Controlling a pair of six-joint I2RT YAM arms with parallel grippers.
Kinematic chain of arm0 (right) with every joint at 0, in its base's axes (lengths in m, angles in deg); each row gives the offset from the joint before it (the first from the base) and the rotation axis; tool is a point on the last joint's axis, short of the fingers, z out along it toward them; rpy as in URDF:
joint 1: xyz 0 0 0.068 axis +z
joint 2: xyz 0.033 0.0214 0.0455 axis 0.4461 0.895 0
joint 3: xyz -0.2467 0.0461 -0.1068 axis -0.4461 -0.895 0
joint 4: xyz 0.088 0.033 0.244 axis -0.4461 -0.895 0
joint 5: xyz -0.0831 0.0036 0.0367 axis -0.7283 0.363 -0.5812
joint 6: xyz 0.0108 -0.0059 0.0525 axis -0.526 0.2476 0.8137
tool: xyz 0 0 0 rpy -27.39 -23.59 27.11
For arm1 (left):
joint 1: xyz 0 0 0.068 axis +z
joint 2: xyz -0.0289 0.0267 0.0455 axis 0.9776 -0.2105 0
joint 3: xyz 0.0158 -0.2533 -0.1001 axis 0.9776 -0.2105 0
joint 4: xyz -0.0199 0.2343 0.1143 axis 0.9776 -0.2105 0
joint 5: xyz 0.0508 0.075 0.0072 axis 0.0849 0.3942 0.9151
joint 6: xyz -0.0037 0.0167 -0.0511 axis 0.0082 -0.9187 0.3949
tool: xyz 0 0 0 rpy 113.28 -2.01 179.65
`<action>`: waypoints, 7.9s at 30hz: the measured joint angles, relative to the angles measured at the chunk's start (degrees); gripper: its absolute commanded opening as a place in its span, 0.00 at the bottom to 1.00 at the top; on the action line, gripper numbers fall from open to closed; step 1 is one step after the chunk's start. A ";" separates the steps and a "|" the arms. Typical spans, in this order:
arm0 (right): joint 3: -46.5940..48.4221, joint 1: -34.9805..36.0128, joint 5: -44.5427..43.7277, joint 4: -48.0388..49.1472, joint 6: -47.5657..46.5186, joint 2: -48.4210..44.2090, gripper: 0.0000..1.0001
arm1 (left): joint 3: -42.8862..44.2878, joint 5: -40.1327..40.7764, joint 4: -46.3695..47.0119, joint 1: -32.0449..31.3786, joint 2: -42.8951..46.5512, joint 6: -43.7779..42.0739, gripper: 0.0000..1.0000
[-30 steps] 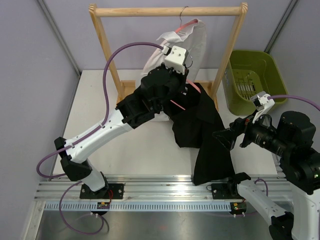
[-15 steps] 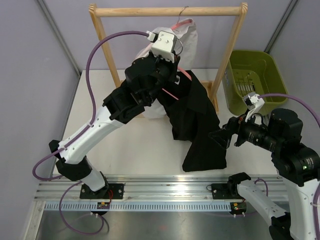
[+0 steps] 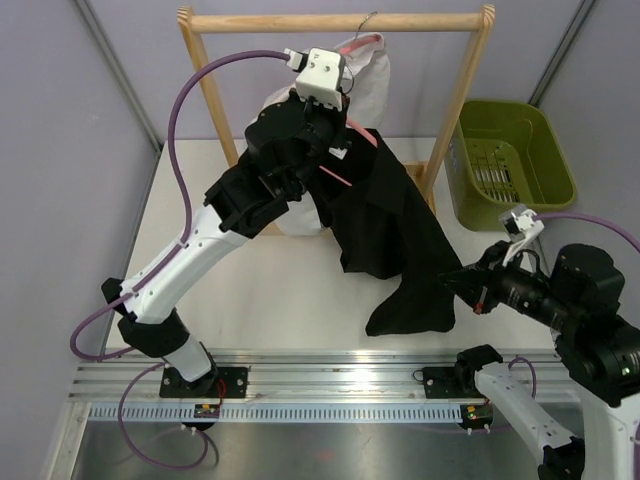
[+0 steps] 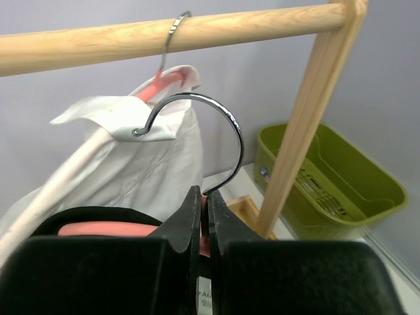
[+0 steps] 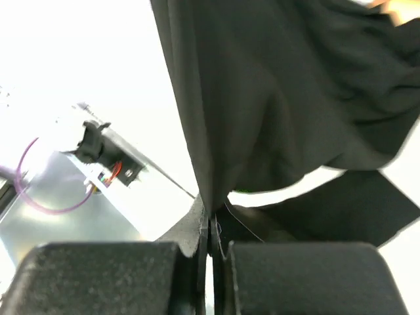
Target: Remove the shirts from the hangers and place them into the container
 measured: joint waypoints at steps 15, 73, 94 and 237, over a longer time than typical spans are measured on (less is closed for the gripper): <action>4.63 0.44 -39.58 -5.14 10.67 2.58 0.00 | -17.27 2.27 7.37 2.69 15.30 -2.08 0.00; 1.38 0.04 -3.54 6.95 4.66 1.22 0.99 | -0.90 12.22 -0.98 0.26 -1.75 6.01 0.00; -3.10 0.04 -0.61 12.33 1.88 3.78 0.00 | 5.42 9.38 -4.57 -1.99 -5.99 9.44 0.00; 35.93 7.13 -37.66 9.64 0.04 41.97 0.00 | -51.21 20.35 -0.37 -20.96 42.77 10.08 0.99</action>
